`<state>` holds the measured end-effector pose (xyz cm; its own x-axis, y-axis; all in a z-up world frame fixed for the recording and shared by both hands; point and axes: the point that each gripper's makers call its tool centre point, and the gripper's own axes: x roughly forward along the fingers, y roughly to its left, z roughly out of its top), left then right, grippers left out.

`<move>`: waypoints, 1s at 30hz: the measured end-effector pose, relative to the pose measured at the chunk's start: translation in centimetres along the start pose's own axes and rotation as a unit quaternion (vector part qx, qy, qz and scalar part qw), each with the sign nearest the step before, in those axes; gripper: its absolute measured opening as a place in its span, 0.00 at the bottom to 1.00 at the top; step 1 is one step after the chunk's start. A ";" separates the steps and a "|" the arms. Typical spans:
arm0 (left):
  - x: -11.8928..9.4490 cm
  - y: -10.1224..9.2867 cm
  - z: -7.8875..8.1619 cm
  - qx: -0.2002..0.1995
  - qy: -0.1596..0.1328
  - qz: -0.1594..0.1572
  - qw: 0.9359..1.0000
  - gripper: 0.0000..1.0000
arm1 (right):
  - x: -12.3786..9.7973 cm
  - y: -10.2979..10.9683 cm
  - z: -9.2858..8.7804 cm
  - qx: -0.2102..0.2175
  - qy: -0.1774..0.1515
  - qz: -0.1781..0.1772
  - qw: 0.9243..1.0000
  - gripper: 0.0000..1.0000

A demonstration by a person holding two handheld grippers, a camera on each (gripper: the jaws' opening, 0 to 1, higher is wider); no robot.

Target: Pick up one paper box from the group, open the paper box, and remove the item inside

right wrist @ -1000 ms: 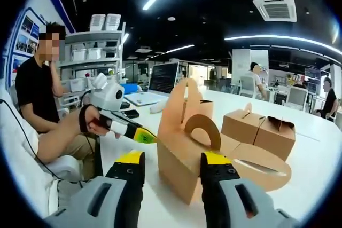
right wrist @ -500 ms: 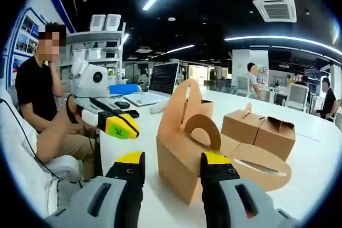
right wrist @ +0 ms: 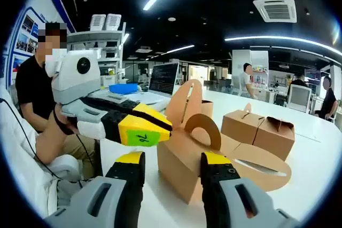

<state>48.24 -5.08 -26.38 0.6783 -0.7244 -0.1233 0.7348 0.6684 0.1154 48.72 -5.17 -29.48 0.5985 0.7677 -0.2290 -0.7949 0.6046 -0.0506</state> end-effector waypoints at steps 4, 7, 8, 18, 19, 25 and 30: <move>0.8 -0.2 -0.2 0.003 0.008 -0.005 1.000 0.09 | 0.1 0.1 0.0 0.000 0.000 0.001 1.000 0.42; 1.3 0.5 -0.7 -0.007 0.018 0.000 1.000 0.10 | 0.2 0.2 0.0 -0.001 0.000 0.001 1.000 0.43; 1.3 0.8 -0.9 -0.015 0.024 0.004 1.000 0.10 | 0.2 0.2 0.0 -0.001 0.000 0.002 1.000 0.43; 0.8 3.1 -1.6 -0.035 0.028 0.019 0.999 0.22 | 0.2 0.3 -0.1 -0.002 0.000 0.002 1.000 0.42; 0.7 3.4 -1.7 -0.035 0.029 0.023 0.999 0.24 | 0.2 0.3 -0.1 -0.002 -0.001 0.002 1.000 0.42; 0.5 3.8 -2.4 -0.053 0.030 0.014 0.998 0.40 | 0.2 0.3 -0.1 -0.003 0.000 0.003 1.000 0.42; 0.0 4.4 -2.6 -0.061 0.025 0.012 0.998 0.50 | 0.2 0.2 0.0 -0.007 0.001 0.004 1.000 0.43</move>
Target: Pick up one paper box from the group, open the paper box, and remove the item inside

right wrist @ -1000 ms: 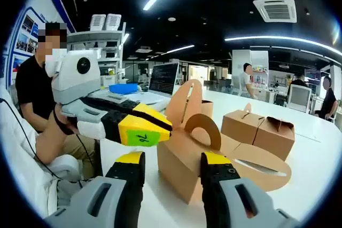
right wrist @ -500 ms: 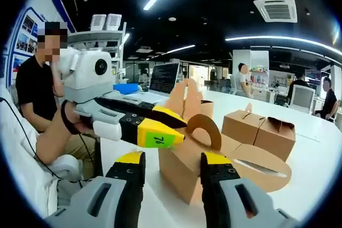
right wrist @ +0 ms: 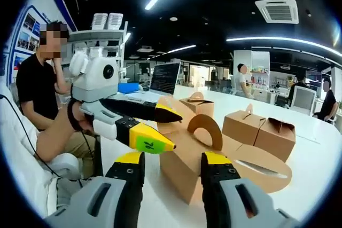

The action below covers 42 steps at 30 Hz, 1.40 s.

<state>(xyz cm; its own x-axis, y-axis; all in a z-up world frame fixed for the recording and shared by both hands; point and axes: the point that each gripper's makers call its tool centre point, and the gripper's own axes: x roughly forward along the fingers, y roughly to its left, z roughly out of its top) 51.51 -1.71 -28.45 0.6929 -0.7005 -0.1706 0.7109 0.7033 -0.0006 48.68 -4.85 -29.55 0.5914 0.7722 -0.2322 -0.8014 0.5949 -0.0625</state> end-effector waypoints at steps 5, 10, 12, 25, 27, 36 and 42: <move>-0.2 0.6 -0.5 -0.022 0.002 -0.009 1.000 0.59 | -0.1 0.0 0.1 -0.005 0.003 0.001 1.000 0.43; -0.1 0.8 -1.0 -0.037 0.002 -0.013 0.999 0.57 | -0.1 0.2 0.1 -0.011 0.004 0.000 1.000 0.43; -0.1 1.0 -1.3 -0.042 0.004 -0.012 0.999 0.56 | -0.2 0.3 0.1 -0.013 0.004 -0.001 1.000 0.43; 0.4 0.9 -2.5 -0.072 0.023 -0.016 0.997 0.50 | -0.4 0.9 0.0 -0.018 0.001 0.006 1.000 0.45; 0.5 0.9 -2.6 -0.072 0.022 -0.014 0.997 0.48 | -0.4 0.8 -0.1 -0.022 0.002 0.007 1.000 0.45; 0.8 0.0 -2.8 -0.133 0.009 -0.048 0.990 0.44 | -0.4 0.5 -0.2 -0.026 -0.006 0.002 1.000 0.43; 0.9 0.3 -2.5 -0.134 0.005 -0.049 0.990 0.43 | -0.4 0.6 -0.3 -0.033 -0.002 0.000 0.999 0.43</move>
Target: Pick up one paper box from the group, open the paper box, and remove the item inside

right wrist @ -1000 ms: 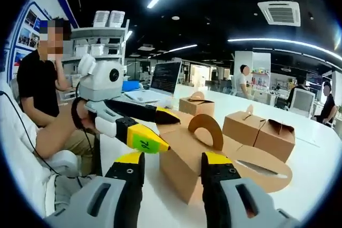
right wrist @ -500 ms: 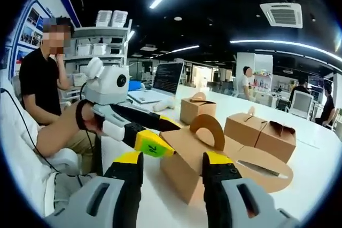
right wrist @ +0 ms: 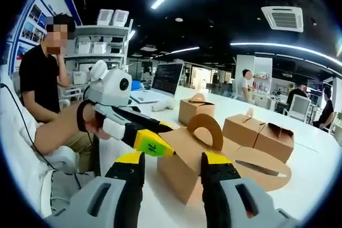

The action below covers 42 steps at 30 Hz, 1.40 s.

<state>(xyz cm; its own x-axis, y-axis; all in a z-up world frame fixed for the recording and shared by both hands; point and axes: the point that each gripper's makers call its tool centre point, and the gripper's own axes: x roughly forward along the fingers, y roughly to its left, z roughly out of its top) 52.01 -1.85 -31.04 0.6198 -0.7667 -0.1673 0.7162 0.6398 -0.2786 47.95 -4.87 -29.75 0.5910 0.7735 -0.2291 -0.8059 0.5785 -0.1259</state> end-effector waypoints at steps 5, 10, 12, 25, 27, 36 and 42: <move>-0.2 0.1 0.1 0.006 0.001 -0.002 1.000 0.43 | 0.0 0.2 0.0 -0.004 0.005 0.006 1.000 0.45; -1.1 1.1 0.8 0.005 -0.007 0.009 1.000 0.38 | -0.2 0.2 0.0 -0.001 0.009 0.005 1.000 0.45; -1.5 1.4 1.2 0.004 -0.011 0.010 1.000 0.36 | -0.4 0.3 0.0 0.001 0.013 0.009 1.000 0.46; -2.2 0.8 2.0 0.017 -0.026 0.003 1.000 0.35 | -1.5 -0.6 1.0 0.001 0.006 -0.003 1.000 0.45; -2.3 0.8 2.3 0.019 -0.033 0.002 0.999 0.35 | -1.7 -0.7 1.5 -0.004 0.001 -0.006 1.000 0.45; -2.5 0.3 2.8 0.049 -0.043 -0.001 0.998 0.35 | -1.4 -2.1 3.4 -0.039 -0.002 -0.036 0.999 0.42; -2.8 -0.1 3.0 0.071 -0.046 -0.004 0.996 0.35 | -0.1 -2.9 3.2 -0.034 0.004 -0.027 0.999 0.41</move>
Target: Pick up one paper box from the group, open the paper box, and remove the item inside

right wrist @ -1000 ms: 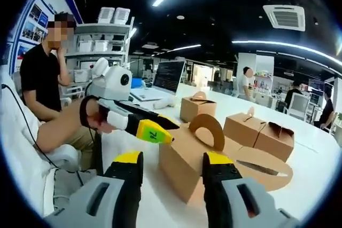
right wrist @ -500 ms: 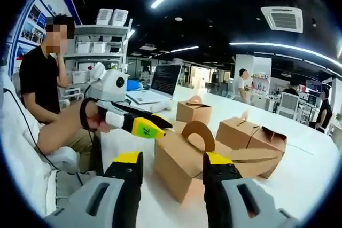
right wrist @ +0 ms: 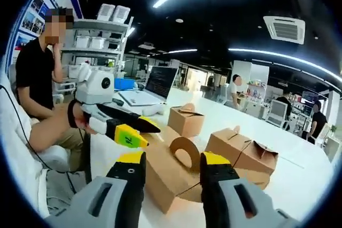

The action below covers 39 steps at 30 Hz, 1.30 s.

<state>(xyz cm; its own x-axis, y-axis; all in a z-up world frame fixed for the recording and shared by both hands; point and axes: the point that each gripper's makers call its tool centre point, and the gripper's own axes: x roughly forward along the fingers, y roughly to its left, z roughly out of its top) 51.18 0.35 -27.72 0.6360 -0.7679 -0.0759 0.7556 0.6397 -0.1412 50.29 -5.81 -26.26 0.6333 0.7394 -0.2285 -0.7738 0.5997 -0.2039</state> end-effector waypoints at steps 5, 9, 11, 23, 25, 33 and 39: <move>-0.2 -0.3 -0.1 -0.001 -0.001 0.001 1.000 0.35 | 0.4 -0.2 -0.3 0.006 0.005 0.003 1.000 0.40; -0.3 -0.5 -0.5 0.009 0.008 -0.002 1.000 0.34 | 0.5 -0.5 -0.4 0.009 0.006 0.001 1.000 0.39; -0.4 -0.6 -1.1 0.025 0.026 -0.006 0.999 0.34 | 0.5 -0.6 -0.4 0.010 0.006 -0.001 1.000 0.39; -0.3 -0.2 -1.7 0.029 0.044 -0.015 0.999 0.34 | 0.4 -0.6 -1.0 0.015 0.009 0.001 1.000 0.36; -0.3 -0.2 -1.8 0.029 0.045 -0.016 0.998 0.34 | 0.4 -0.6 -1.1 0.015 0.009 0.002 1.000 0.36; -0.1 0.0 -2.0 0.026 0.045 -0.017 0.998 0.34 | 0.5 -0.7 -1.5 0.018 0.012 -0.001 1.000 0.36; -0.1 -0.1 -2.1 0.027 0.047 -0.017 0.998 0.34 | 0.3 -0.2 -1.6 0.015 0.014 0.004 1.000 0.37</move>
<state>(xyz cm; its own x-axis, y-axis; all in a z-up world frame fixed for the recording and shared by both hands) 50.72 0.29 -29.82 0.5935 -0.7876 -0.1654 0.7858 0.6116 -0.0927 50.68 -6.17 -27.77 0.6276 0.7353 -0.2557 -0.7781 0.6034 -0.1745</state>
